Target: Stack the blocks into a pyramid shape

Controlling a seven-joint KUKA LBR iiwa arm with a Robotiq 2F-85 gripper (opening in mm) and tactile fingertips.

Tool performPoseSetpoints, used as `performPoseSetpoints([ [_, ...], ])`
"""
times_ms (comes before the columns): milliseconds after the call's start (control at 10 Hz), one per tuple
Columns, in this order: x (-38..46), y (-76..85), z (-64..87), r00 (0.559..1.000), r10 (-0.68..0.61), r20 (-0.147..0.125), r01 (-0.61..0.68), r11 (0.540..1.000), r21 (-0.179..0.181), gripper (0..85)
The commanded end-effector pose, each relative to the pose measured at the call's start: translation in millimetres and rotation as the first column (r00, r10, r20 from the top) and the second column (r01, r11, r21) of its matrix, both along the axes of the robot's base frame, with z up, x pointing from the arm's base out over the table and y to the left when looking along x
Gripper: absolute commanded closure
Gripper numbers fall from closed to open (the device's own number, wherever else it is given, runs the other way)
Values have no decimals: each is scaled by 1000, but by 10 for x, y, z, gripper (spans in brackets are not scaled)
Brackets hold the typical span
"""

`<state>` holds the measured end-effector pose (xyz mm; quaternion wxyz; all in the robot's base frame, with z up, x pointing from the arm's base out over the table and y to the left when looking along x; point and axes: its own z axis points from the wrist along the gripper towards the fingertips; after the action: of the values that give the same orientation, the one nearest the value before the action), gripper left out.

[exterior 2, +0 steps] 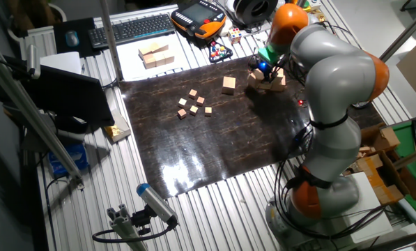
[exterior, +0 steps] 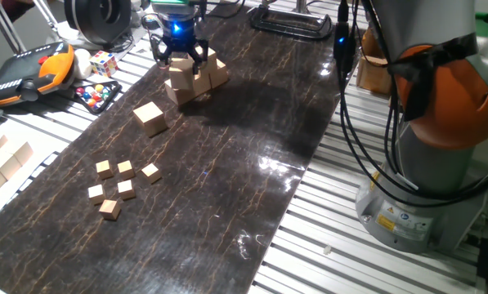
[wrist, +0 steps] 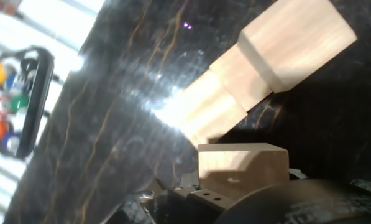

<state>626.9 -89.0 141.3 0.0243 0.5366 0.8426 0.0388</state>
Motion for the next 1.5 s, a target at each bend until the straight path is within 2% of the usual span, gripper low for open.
performPoseSetpoints([
  [0, 15, -10, -13, 644, -765, -2, 765, 644, -5, 843],
  [200, 26, -54, -26, 580, -814, -9, 814, 580, -7, 843],
  [500, 37, -140, -40, 517, -856, 5, 856, 517, -16, 843],
  [800, 40, -208, -73, 431, -902, 28, 902, 431, -20, 843],
  [1000, 51, -228, -82, 368, -929, 27, 930, 368, -13, 843],
  [1200, 66, -224, -99, 364, -931, 28, 931, 363, -18, 843],
  [1300, 71, -229, -107, 375, -927, 29, 927, 374, -21, 843],
  [1400, 71, -229, -107, 388, -922, 18, 922, 387, -18, 843],
])
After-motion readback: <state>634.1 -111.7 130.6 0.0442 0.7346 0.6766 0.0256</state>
